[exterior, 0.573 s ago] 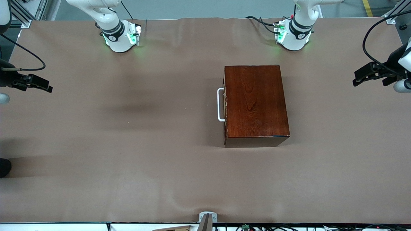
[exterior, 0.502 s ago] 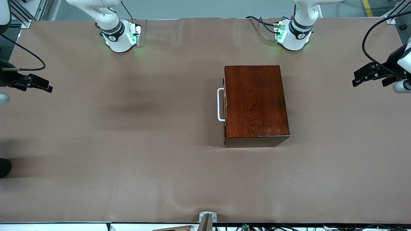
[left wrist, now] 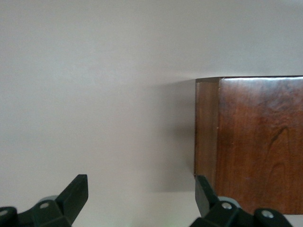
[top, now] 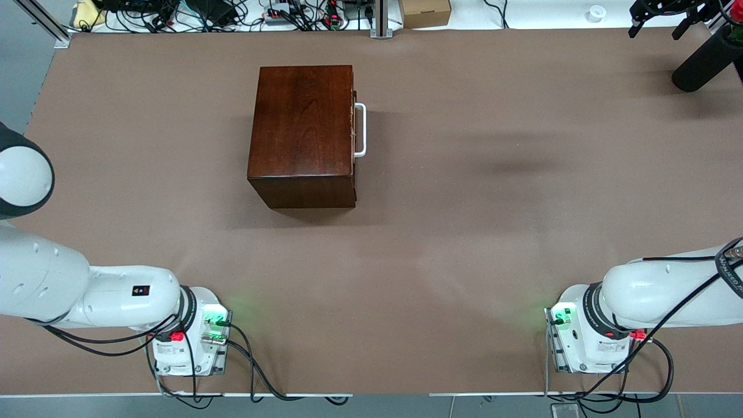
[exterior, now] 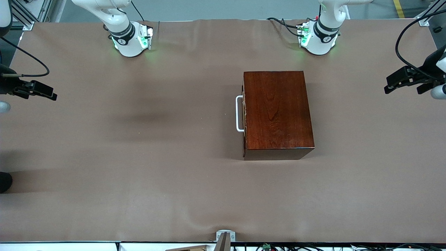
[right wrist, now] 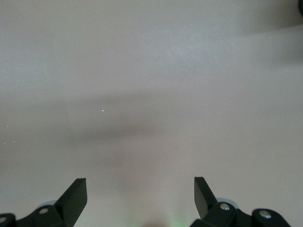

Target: Open drawer, take yellow block, close drawer

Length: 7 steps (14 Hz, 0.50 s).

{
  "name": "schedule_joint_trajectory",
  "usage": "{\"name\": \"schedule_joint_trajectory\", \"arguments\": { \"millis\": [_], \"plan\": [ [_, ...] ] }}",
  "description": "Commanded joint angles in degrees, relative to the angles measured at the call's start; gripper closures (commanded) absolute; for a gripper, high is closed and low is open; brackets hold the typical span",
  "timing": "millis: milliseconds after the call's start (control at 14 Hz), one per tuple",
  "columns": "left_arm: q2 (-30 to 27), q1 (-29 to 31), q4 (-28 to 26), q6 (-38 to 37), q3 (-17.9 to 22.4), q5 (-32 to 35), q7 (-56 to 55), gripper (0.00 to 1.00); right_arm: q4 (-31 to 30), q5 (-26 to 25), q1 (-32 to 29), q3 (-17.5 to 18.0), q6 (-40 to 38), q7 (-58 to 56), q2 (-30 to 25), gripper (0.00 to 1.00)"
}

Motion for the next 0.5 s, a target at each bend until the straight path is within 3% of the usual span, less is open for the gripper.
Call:
{"name": "schedule_joint_trajectory", "arguments": {
  "millis": [0,215,430],
  "plan": [
    [4.16,-2.87,3.36,0.12,-2.02,-1.09,-5.24,0.00,-0.56,-0.83,0.02,0.25,-0.16,0.72,-0.60,0.00],
    [8.91,-8.14,7.84,0.21,-3.61,-1.09,-12.97,0.00,-0.56,-0.83,0.02,0.25,-0.16,0.72,-0.60,0.00],
    [11.20,-14.03,8.38,4.41,-3.61,-1.09,-21.76,0.00,-0.56,-0.83,0.02,0.25,-0.16,0.72,-0.60,0.00]
  ]
}}
